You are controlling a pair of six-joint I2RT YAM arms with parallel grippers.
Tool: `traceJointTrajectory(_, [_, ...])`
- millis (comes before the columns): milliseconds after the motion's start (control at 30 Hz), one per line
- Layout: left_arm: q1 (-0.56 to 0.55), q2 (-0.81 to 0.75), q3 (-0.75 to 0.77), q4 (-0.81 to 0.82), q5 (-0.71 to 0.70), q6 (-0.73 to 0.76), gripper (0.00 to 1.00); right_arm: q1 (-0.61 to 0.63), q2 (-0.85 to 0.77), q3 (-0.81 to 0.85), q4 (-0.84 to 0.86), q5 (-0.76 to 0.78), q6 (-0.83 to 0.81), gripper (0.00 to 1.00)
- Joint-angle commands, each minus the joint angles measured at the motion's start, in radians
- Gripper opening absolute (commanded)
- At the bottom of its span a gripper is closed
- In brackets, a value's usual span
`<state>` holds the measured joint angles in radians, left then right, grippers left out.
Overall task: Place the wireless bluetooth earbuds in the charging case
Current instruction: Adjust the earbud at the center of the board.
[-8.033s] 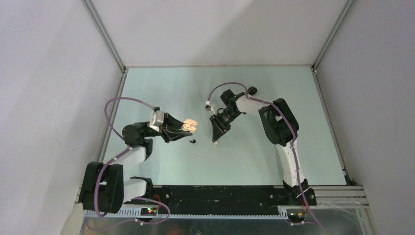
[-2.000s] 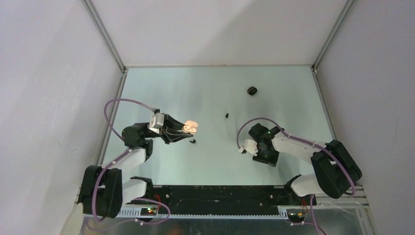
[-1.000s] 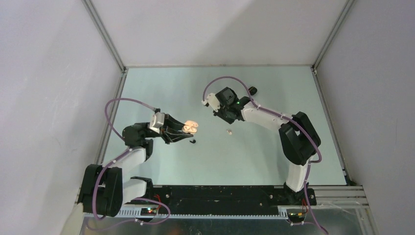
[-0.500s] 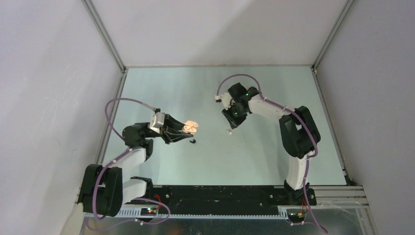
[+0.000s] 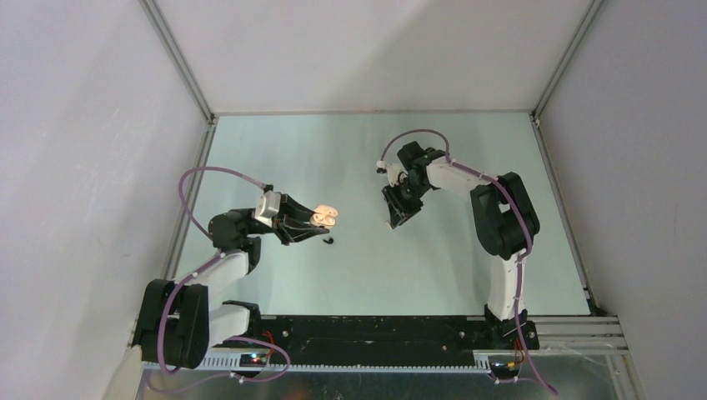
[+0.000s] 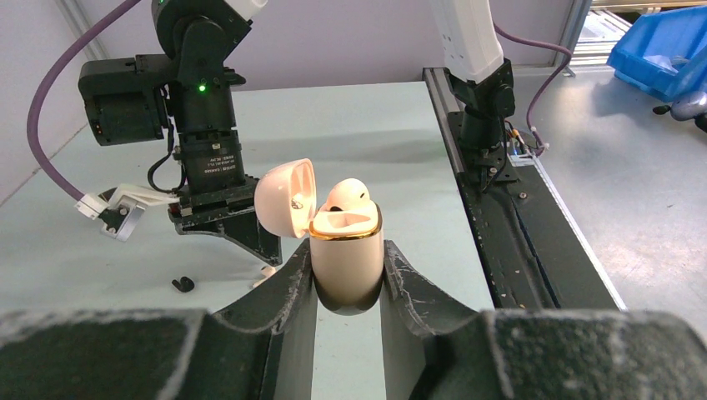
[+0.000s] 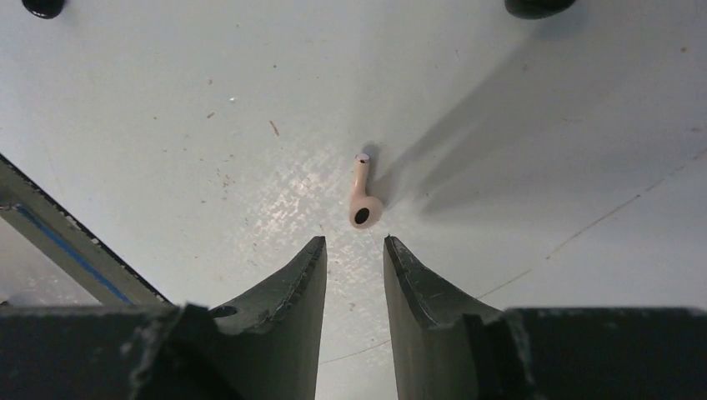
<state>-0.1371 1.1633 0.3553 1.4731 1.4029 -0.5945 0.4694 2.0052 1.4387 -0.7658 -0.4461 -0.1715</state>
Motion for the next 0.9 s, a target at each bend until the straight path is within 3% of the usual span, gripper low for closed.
traceJointTrajectory(0, [0.001, -0.001, 0.025, 0.054, 0.016, -0.005, 0.0, 0.0, 0.029, 0.05, -0.012, -0.067, 0.035, 0.36])
traceJointTrajectory(333, [0.001, 0.001, 0.025, 0.053, 0.017, -0.004, 0.0, 0.029, 0.062, 0.069, 0.005, 0.019, 0.051, 0.36])
traceJointTrajectory(867, [0.002, 0.001, 0.024, 0.053, 0.016, -0.002, 0.0, 0.088, -0.033, -0.013, 0.114, 0.139, -0.073, 0.21])
